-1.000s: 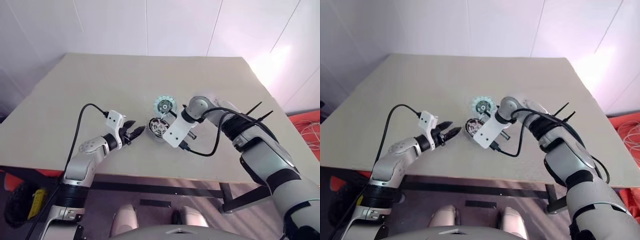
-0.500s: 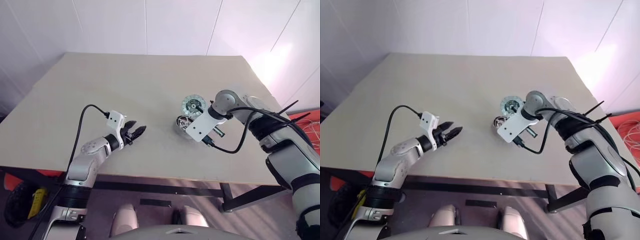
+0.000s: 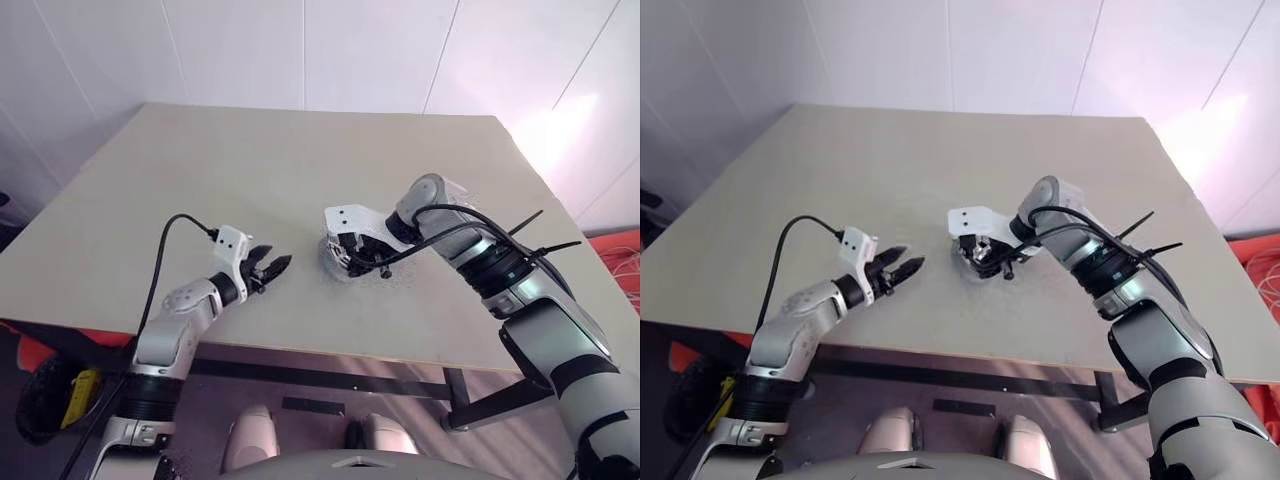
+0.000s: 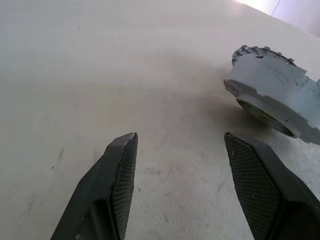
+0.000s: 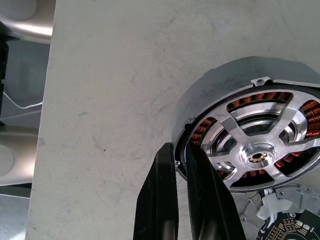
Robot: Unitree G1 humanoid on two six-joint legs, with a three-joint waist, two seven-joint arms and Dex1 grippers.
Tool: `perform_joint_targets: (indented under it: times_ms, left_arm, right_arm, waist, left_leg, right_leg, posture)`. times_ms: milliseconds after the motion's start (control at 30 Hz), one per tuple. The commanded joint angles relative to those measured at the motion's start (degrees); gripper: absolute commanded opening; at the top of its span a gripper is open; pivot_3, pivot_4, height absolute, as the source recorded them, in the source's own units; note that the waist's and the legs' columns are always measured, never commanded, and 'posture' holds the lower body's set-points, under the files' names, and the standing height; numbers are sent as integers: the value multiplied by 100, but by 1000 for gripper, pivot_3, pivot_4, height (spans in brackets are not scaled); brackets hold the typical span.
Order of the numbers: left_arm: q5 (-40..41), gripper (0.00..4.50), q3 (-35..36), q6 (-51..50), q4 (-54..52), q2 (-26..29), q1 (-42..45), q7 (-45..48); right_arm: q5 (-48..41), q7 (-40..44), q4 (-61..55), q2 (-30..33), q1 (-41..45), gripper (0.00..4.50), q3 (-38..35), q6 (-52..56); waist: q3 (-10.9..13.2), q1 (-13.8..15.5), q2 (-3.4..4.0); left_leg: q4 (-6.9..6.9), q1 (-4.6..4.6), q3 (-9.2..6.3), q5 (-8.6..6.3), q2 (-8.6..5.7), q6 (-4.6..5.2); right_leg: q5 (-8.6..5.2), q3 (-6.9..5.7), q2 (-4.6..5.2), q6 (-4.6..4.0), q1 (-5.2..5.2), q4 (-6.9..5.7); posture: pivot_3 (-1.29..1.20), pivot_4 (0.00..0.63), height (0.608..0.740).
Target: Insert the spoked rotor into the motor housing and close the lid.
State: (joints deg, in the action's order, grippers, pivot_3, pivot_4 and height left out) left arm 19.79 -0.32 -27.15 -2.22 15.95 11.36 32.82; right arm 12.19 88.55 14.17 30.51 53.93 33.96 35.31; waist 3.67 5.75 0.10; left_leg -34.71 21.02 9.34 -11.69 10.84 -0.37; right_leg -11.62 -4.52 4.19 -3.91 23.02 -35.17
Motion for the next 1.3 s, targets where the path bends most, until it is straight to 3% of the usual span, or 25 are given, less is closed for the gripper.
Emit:
perform_joint_targets:
  times_ms: [33,333,967,1300]
  left_arm:
    - [16,2957,69,105,-182,21,41,-37]
    - [26,2957,120,163,-163,22,28,-102]
    - [24,2957,282,192,-211,106,0,-212]
    - [12,2957,314,190,-249,113,-24,-239]
  right_arm:
    - [-140,100,-387,25,226,8,-36,697]
    - [-561,-472,-402,-639,600,8,39,3154]
    - [-1687,-1372,-635,-771,585,8,434,3901]
    - [-1950,-1954,-376,-1023,700,3280,273,3736]
  waist:
    - [0,-4,0]
    - [0,-19,0]
    - [0,-23,0]
    - [0,-8,0]
  left_leg:
    - [0,-1,0,0,0,0]
    - [1,-6,-1,1,2,-4]
    - [8,-17,-4,16,1,-31]
    - [10,-15,-6,18,-3,-36]
  right_leg:
    - [0,0,0,0,0,0]
    - [0,0,-1,1,0,-5]
    - [-1,0,-1,3,-5,-5]
    - [0,1,-1,4,-6,-5]
  posture:
    - [0,0,740]
    - [0,0,740]
    - [0,0,740]
    - [0,0,740]
